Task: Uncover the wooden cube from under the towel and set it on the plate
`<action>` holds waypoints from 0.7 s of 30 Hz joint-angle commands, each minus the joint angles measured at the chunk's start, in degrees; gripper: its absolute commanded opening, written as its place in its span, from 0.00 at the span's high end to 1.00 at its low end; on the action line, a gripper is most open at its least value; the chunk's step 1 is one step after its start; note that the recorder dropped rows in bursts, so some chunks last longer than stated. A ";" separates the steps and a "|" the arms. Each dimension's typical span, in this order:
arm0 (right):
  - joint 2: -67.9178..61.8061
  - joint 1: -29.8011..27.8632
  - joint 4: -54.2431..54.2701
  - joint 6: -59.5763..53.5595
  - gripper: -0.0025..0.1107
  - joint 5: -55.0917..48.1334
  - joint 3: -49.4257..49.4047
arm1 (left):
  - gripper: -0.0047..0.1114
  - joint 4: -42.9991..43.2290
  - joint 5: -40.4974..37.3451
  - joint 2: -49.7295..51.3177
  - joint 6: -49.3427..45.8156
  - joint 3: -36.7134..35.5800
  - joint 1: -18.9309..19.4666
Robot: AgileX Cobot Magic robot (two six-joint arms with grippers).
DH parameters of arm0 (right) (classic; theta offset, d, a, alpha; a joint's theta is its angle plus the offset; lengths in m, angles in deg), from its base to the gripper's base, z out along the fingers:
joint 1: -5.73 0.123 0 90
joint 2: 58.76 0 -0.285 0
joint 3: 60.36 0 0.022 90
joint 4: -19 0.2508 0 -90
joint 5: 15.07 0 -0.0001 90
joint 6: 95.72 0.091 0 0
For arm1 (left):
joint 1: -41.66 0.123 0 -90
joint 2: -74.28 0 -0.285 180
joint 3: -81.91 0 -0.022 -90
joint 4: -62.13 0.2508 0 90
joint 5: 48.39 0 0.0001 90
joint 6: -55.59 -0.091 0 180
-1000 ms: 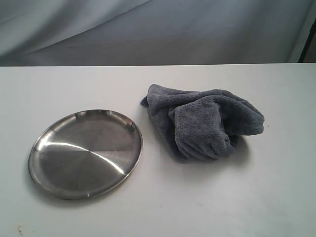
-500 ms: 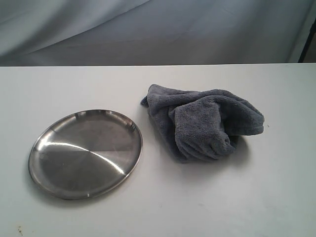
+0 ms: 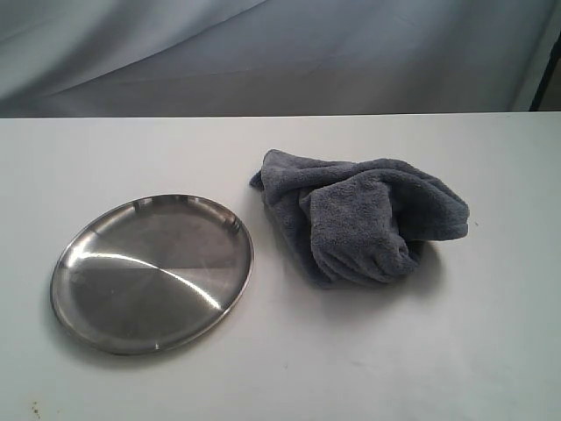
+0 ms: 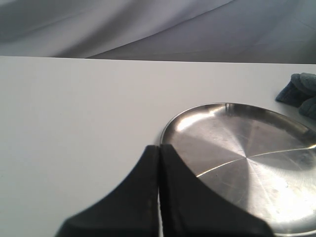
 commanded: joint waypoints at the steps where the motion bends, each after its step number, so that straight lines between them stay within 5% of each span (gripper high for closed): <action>1: -7.51 -0.01 -1.18 -0.79 0.98 0.67 1.43 | 0.96 -0.01 0.58 -0.15 -0.05 -0.28 0.04; 9: -16.97 -0.01 0.57 -11.76 0.98 -2.99 1.43 | 0.96 -0.01 0.58 -0.15 -0.05 -0.28 0.04; 17: -15.51 4.92 1.28 -19.35 0.98 -34.40 2.26 | 0.96 -0.01 0.58 -0.15 -0.05 -0.28 0.04; 21: -16.20 8.16 0.38 -21.23 0.98 -38.61 5.48 | 0.96 -0.01 0.58 -0.15 -0.05 -0.28 0.04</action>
